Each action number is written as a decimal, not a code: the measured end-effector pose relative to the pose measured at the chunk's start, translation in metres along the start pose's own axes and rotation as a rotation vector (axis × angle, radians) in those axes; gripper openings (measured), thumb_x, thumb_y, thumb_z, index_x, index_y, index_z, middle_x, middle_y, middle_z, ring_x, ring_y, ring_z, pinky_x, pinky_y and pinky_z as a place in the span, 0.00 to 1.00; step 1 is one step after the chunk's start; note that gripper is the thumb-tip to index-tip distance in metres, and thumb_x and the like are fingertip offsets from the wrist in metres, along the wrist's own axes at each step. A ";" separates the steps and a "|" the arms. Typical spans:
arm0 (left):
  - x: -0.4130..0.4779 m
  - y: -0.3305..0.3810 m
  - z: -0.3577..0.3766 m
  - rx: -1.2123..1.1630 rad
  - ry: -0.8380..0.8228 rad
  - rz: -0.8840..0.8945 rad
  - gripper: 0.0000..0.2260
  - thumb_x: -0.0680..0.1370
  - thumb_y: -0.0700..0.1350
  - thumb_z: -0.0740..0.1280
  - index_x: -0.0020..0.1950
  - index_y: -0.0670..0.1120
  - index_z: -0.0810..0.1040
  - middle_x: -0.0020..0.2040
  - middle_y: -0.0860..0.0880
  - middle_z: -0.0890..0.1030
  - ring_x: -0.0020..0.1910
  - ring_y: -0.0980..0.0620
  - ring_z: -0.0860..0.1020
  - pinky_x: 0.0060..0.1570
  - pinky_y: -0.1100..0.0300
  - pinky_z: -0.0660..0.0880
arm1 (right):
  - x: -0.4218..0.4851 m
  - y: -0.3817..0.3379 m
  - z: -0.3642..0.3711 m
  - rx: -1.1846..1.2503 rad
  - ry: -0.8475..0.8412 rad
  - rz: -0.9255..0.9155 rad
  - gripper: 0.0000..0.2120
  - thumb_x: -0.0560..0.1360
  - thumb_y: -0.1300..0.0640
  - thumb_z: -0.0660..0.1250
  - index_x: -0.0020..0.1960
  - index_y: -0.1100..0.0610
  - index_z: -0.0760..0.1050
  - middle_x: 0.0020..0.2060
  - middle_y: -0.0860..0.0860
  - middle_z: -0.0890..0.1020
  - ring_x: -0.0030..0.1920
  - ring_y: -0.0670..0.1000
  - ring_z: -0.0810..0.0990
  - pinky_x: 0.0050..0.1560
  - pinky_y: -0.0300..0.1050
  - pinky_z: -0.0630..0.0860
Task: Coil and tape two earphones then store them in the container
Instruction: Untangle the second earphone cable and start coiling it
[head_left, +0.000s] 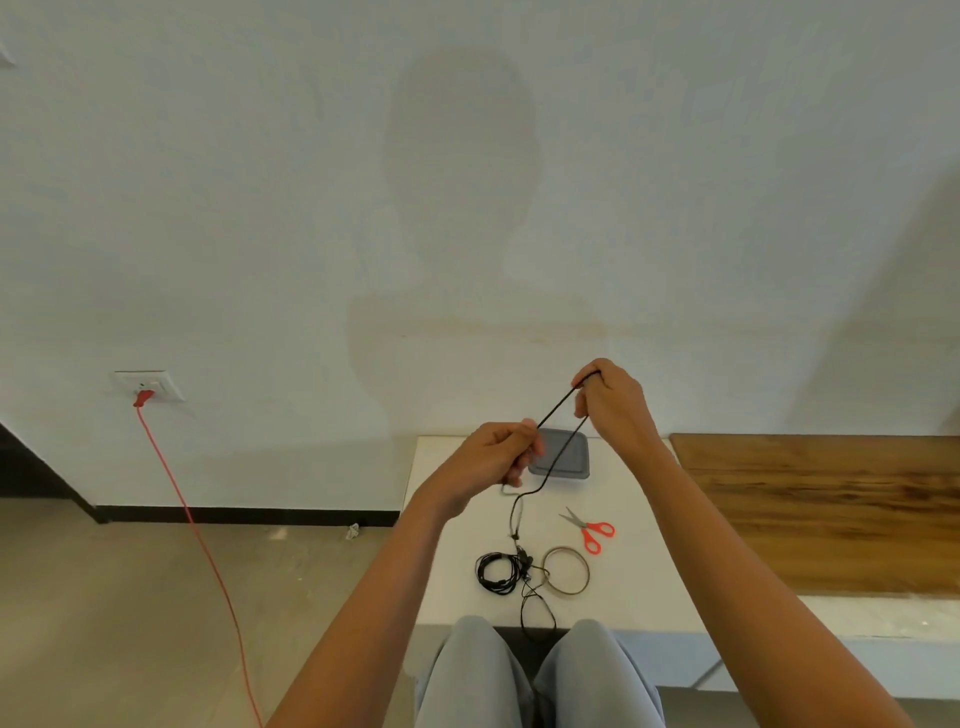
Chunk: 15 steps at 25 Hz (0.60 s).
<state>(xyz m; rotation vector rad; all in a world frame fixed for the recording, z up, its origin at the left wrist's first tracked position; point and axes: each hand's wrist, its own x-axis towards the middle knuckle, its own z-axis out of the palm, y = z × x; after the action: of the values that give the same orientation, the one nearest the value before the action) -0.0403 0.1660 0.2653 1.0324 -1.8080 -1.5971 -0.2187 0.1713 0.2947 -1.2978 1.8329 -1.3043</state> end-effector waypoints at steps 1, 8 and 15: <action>-0.004 -0.004 -0.009 0.073 -0.023 -0.055 0.17 0.82 0.52 0.58 0.39 0.48 0.78 0.30 0.55 0.71 0.27 0.59 0.68 0.37 0.64 0.73 | 0.002 0.004 -0.006 0.030 0.042 0.043 0.13 0.76 0.65 0.51 0.49 0.62 0.75 0.35 0.57 0.79 0.35 0.52 0.76 0.33 0.40 0.71; -0.003 0.004 -0.016 0.033 0.124 -0.103 0.16 0.81 0.50 0.58 0.36 0.49 0.75 0.29 0.54 0.69 0.27 0.57 0.63 0.29 0.65 0.60 | -0.004 0.024 -0.004 -0.397 -0.521 -0.040 0.26 0.74 0.67 0.63 0.70 0.57 0.64 0.67 0.54 0.72 0.61 0.54 0.75 0.56 0.40 0.71; -0.001 0.023 -0.020 -0.052 0.155 -0.151 0.19 0.81 0.57 0.58 0.36 0.48 0.75 0.28 0.54 0.70 0.25 0.57 0.62 0.27 0.66 0.60 | -0.012 0.007 0.002 -0.118 -0.378 -0.353 0.11 0.80 0.63 0.59 0.54 0.54 0.79 0.38 0.49 0.82 0.30 0.41 0.73 0.34 0.33 0.72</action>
<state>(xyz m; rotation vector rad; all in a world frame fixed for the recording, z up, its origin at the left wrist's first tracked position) -0.0283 0.1554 0.2918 1.2581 -1.6114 -1.5934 -0.2153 0.1822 0.2864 -1.8532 1.4790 -1.0331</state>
